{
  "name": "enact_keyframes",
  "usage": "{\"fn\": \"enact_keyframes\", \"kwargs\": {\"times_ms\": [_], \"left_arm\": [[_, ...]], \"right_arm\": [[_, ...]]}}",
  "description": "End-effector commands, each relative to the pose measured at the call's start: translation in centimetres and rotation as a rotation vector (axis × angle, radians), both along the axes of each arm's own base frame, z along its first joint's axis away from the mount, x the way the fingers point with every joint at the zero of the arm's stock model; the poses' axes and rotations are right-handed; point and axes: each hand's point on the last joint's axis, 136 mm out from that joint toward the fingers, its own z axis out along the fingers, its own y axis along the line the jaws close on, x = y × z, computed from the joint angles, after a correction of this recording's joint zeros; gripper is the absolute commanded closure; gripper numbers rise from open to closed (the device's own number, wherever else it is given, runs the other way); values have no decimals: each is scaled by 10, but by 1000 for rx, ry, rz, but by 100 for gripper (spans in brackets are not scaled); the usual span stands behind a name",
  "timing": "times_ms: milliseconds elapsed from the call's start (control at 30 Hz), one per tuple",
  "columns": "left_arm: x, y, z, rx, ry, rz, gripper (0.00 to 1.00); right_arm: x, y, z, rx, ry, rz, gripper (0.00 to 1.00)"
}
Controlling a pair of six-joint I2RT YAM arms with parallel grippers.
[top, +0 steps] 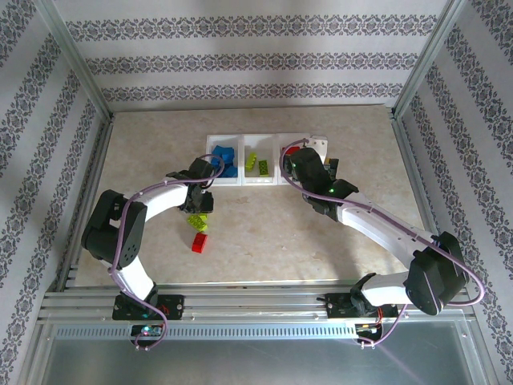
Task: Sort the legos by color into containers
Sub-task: Rotate the lego at the center of the table, then pick up the lego from the center of the table.
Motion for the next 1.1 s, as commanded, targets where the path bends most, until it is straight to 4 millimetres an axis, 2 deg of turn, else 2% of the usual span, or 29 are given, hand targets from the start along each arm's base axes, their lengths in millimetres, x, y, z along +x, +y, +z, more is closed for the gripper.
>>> {"fn": "enact_keyframes", "kwargs": {"times_ms": [0, 100, 367, 733, 1067], "left_arm": [[7, 0, 5, 21, -17, -2, 65], [8, 0, 6, 21, -21, -1, 68], [13, -2, 16, 13, -46, -8, 84], [27, -5, 45, -15, -149, -3, 85], [40, -12, 85, -69, -270, -6, 85]], "right_arm": [[-2, -7, 2, 20, -15, -26, 2], [-3, -8, 1, 19, -14, -28, 2], [-3, -9, 1, 22, -15, -34, 2], [-5, -12, -2, 29, -11, -42, 2], [-11, -20, -17, 50, 9, -82, 2]]}}
